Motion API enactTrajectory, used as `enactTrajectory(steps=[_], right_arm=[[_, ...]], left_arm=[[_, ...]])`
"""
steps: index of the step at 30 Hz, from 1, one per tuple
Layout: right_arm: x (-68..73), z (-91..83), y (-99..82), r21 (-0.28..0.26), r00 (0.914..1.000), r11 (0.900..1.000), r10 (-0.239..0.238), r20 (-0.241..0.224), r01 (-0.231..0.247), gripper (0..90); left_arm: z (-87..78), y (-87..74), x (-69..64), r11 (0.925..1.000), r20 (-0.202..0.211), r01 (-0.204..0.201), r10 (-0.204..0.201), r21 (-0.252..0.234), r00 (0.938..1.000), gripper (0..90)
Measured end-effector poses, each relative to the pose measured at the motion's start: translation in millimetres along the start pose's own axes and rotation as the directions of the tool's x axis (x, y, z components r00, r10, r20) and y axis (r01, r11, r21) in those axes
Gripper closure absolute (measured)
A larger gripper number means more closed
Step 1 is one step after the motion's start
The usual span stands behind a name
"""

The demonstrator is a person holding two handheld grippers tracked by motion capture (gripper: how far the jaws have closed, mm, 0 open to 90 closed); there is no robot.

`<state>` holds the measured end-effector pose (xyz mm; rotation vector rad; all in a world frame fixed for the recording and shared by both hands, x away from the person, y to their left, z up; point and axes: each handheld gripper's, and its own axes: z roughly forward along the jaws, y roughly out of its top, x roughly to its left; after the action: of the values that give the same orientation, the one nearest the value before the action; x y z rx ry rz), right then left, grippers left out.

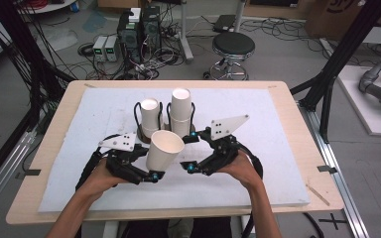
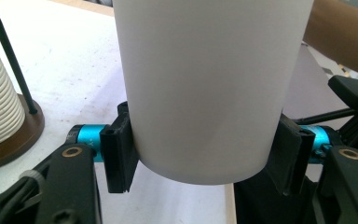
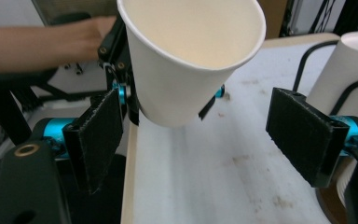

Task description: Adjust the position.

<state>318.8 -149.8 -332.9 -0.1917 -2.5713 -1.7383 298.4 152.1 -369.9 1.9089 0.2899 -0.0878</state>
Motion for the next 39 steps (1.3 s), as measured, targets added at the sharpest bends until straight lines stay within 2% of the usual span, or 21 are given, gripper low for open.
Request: enactTrajectory(steps=[3,10,13,18,21,26,31,39], right_arm=[[-0.2,2.8,-2.5,-0.034,0.9999,0.9993,0.013,-0.007,-0.013,19.6],[-0.1,12.1,-8.6,-0.078,0.999,0.9963,0.035,-0.028,-0.037,19.6],[0.2,16.4,-10.7,-0.117,0.9982,0.9923,0.034,-0.048,-0.04,19.6],[1.2,23.5,-10.3,-0.117,0.9973,0.9923,0.033,-0.065,-0.041,19.6],[1.5,26.3,-8.7,-0.139,0.9966,0.9897,0.026,-0.078,-0.037,19.6],[0.8,30.8,-6.1,-0.194,0.9924,0.9798,0.024,-0.121,-0.047,19.6],[0.6,35.3,-4.8,-0.198,0.99,0.979,0.022,-0.139,-0.049,19.6],[-0.7,36.8,-4.2,-0.228,0.9845,0.9717,0.02,-0.174,-0.06,19.7]], left_arm=[[-1.0,-1.7,0.0,0.9999,-0.003,-0.004,0.004,-0.012,1.0,36.0],[0.1,-6.4,-0.7,0.9985,0.002,-0.001,0.001,-0.055,1.0,36.0],[2.1,-8.2,-1.1,0.9988,0.006,-0.001,0.001,-0.049,1.0,36.0],[6.2,-9.1,-1.6,0.9988,0.009,-0.004,0.004,-0.049,1.0,36.1],[9.1,-9.0,-2.5,0.9988,0.017,-0.009,0.01,-0.049,0.9998,36.0],[14.1,-8.2,-4.8,0.9984,0.031,-0.019,0.021,-0.053,0.9993,36.1],[18.3,-7.7,-5.7,0.9982,0.042,-0.02,0.023,-0.056,0.9988,36.0],[22.6,-7.0,-6.7,0.9981,0.052,-0.035,0.038,-0.05,0.9979,36.1]])
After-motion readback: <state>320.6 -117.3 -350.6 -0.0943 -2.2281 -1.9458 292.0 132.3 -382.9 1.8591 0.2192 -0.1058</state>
